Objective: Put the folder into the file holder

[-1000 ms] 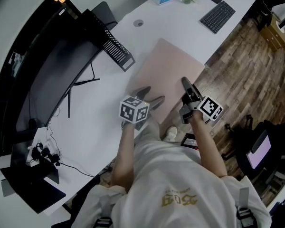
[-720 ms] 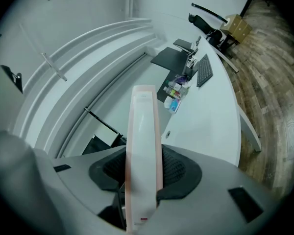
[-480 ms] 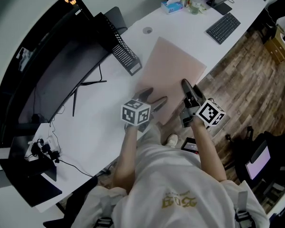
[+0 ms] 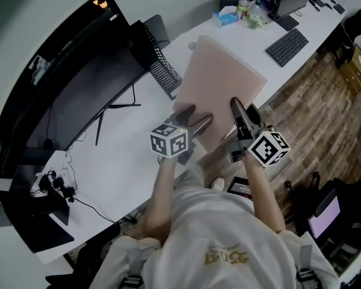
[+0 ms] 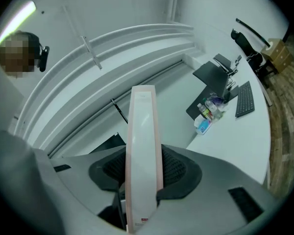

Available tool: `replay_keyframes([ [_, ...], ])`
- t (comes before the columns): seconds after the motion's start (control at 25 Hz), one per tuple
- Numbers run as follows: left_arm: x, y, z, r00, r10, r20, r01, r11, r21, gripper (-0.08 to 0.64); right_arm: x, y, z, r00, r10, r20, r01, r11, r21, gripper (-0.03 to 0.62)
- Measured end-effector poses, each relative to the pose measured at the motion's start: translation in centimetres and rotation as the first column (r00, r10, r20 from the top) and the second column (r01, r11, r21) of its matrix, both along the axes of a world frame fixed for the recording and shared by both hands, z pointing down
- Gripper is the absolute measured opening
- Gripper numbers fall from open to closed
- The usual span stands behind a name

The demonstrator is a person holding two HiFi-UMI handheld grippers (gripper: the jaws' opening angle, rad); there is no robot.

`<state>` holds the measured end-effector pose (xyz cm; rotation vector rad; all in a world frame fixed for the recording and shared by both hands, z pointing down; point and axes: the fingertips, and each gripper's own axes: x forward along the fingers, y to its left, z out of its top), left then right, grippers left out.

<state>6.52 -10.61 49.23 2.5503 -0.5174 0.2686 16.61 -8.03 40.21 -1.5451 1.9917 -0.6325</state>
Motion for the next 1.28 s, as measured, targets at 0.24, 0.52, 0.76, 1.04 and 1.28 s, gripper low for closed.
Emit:
replay_keyframes([
  [0.24,-0.3,-0.4,-2.6,0.999,-0.022,-0.043,0.024,0.999,0.046,0.324,-0.6,-0.1,-2.7,0.999,-0.008,-0.043,0.01,0.999,0.052,0.179],
  [0.52,-0.1,-1.7,-5.2,0.996,-0.036,-0.078,0.042,0.995,0.086,0.324,-1.0,-0.9,-5.8,0.996,0.002,-0.093,0.008,0.994,0.113,0.179],
  [0.76,-0.5,-3.0,-6.8,0.994,-0.038,-0.106,0.05,0.993,0.109,0.322,-1.8,-1.8,-7.6,0.991,0.007,-0.133,0.013,0.988,0.151,0.179],
  [1.04,-1.2,-5.2,-8.6,0.988,-0.046,-0.148,0.064,0.991,0.121,0.321,-2.9,-3.5,-9.7,0.983,0.009,-0.184,0.028,0.98,0.198,0.179],
  [1.28,-1.7,-7.3,-9.6,0.977,-0.065,-0.201,0.085,0.992,0.093,0.319,-3.8,-5.2,-10.9,0.975,0.018,-0.221,0.036,0.971,0.234,0.179],
])
